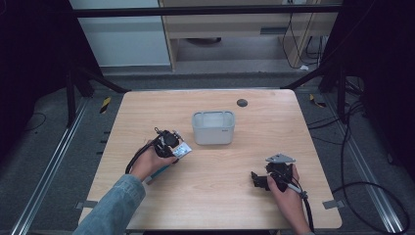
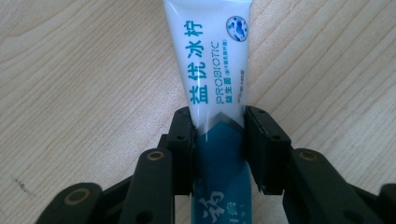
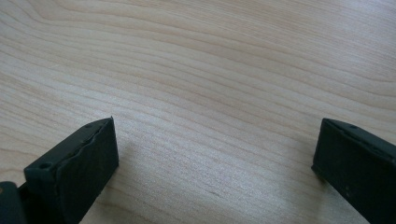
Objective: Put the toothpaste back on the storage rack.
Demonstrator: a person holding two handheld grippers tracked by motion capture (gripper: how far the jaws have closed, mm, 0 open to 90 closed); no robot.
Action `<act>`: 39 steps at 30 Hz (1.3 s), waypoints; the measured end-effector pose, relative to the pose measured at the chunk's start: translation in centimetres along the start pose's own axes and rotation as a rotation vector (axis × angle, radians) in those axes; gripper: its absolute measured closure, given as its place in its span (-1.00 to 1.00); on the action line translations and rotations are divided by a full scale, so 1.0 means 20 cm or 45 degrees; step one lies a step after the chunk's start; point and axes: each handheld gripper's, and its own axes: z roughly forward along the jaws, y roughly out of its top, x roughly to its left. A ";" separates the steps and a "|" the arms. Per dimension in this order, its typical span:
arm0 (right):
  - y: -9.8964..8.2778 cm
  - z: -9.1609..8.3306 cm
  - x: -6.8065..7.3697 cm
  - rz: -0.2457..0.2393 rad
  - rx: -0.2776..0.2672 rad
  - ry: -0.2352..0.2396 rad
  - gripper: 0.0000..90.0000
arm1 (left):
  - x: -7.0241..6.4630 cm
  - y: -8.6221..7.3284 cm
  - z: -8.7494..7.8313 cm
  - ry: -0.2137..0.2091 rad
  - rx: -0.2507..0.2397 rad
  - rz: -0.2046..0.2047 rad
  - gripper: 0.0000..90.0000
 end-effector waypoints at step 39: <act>0.00 0.00 0.00 0.000 0.000 0.000 -0.99 | -0.01 -0.07 -0.13 -0.027 -0.141 -0.011 0.74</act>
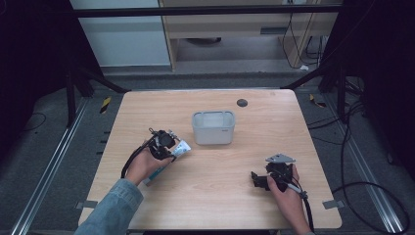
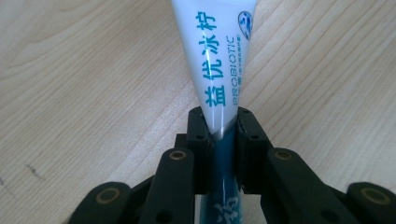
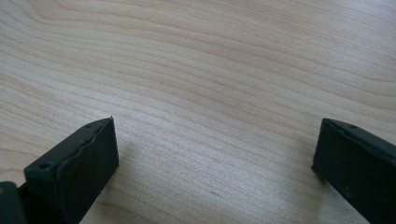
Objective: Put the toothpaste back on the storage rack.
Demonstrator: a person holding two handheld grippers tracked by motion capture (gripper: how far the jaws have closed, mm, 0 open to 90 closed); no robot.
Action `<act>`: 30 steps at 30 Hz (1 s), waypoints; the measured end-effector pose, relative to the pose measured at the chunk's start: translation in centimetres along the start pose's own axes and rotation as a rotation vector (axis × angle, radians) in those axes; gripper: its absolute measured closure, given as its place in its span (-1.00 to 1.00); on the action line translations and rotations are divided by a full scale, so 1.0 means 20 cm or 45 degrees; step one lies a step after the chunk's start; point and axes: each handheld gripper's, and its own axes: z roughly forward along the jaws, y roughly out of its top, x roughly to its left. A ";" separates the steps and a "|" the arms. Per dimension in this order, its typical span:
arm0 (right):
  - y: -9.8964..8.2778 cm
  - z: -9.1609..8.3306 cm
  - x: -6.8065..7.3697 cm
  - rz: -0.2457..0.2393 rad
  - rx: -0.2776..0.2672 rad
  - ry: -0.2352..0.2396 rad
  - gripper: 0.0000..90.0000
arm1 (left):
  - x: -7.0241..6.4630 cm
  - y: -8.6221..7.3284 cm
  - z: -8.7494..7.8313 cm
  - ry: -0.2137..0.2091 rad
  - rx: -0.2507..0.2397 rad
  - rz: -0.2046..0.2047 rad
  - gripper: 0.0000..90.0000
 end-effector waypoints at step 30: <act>0.00 0.00 0.00 -0.001 0.000 0.000 -0.99 | 0.02 0.03 -0.40 0.040 -0.331 -0.064 0.74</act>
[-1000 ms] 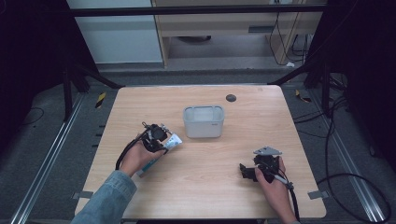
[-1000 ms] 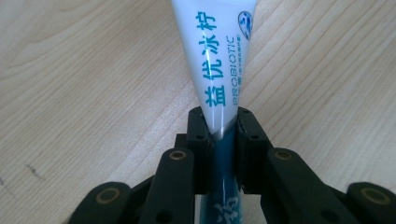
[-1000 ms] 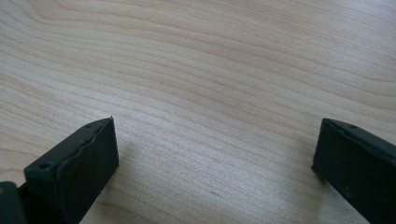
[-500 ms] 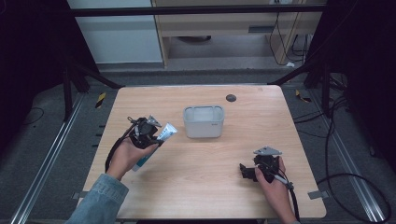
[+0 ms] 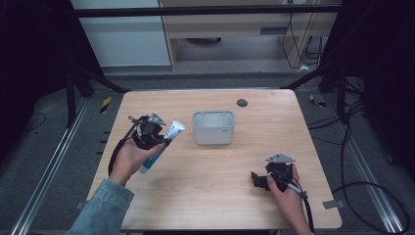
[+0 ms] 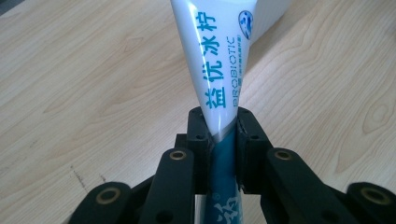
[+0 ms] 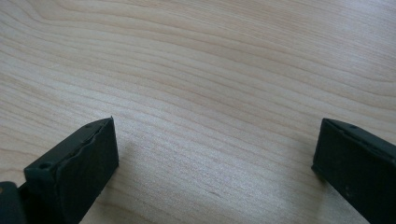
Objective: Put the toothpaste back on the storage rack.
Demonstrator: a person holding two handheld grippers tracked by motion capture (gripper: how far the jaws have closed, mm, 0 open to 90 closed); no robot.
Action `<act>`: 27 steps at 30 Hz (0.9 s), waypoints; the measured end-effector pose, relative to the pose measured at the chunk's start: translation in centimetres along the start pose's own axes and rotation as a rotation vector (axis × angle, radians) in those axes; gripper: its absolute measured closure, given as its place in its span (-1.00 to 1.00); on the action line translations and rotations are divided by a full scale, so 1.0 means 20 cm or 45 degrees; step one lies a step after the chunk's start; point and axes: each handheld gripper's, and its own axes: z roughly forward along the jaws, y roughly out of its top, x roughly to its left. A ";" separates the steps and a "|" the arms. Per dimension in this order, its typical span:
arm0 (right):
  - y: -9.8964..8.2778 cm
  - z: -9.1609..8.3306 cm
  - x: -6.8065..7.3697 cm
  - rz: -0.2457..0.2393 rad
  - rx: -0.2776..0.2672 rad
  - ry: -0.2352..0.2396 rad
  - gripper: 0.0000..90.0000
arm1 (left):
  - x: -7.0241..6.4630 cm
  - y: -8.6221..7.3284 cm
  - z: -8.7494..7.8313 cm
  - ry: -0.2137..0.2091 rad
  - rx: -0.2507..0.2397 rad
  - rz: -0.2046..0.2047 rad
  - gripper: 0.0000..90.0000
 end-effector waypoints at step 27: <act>0.00 0.00 0.00 0.002 -0.004 -0.006 -0.99 | 0.01 0.15 -0.07 0.040 -0.120 -0.040 0.74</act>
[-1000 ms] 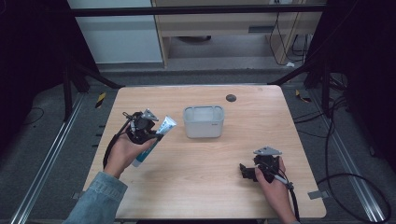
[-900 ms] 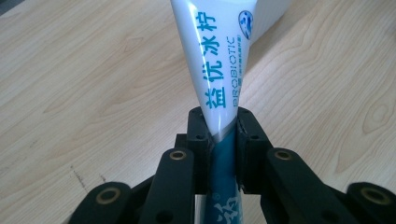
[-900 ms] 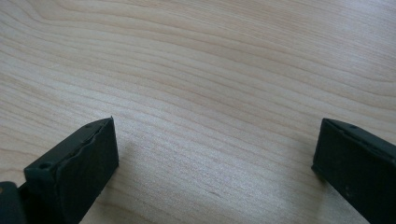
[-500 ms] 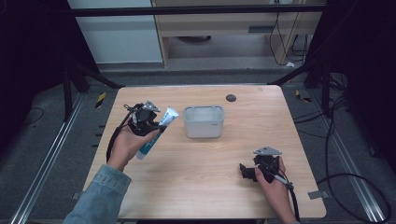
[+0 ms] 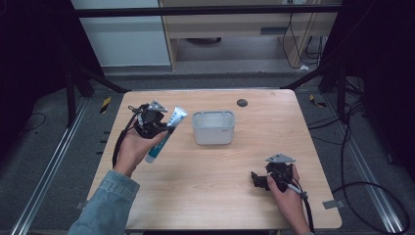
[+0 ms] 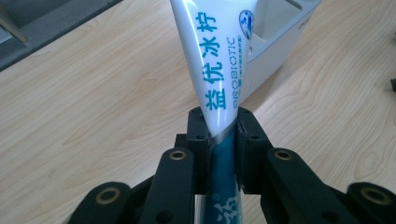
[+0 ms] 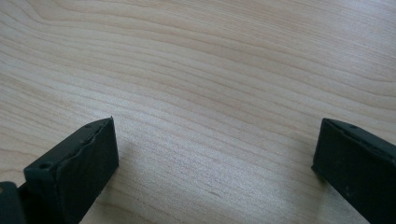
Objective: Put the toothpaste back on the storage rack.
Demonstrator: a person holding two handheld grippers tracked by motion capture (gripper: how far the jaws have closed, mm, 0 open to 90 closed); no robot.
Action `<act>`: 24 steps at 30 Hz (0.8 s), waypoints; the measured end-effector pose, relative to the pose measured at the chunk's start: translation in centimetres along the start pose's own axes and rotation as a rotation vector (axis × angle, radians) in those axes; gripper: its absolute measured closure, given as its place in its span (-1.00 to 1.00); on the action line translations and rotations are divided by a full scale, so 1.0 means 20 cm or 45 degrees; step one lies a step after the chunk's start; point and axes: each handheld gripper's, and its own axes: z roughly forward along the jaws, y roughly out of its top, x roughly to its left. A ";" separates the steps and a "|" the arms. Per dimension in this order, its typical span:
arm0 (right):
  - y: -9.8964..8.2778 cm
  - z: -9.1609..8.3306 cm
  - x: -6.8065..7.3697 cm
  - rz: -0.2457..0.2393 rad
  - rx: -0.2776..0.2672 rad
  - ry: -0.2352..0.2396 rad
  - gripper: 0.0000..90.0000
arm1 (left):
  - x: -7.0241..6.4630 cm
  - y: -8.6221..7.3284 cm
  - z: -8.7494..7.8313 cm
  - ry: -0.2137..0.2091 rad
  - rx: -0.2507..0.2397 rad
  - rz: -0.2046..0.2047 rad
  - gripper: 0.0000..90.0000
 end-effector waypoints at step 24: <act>0.00 0.00 0.00 0.006 -0.002 0.001 -0.99 | -0.09 0.17 -0.04 0.000 -0.086 0.042 0.73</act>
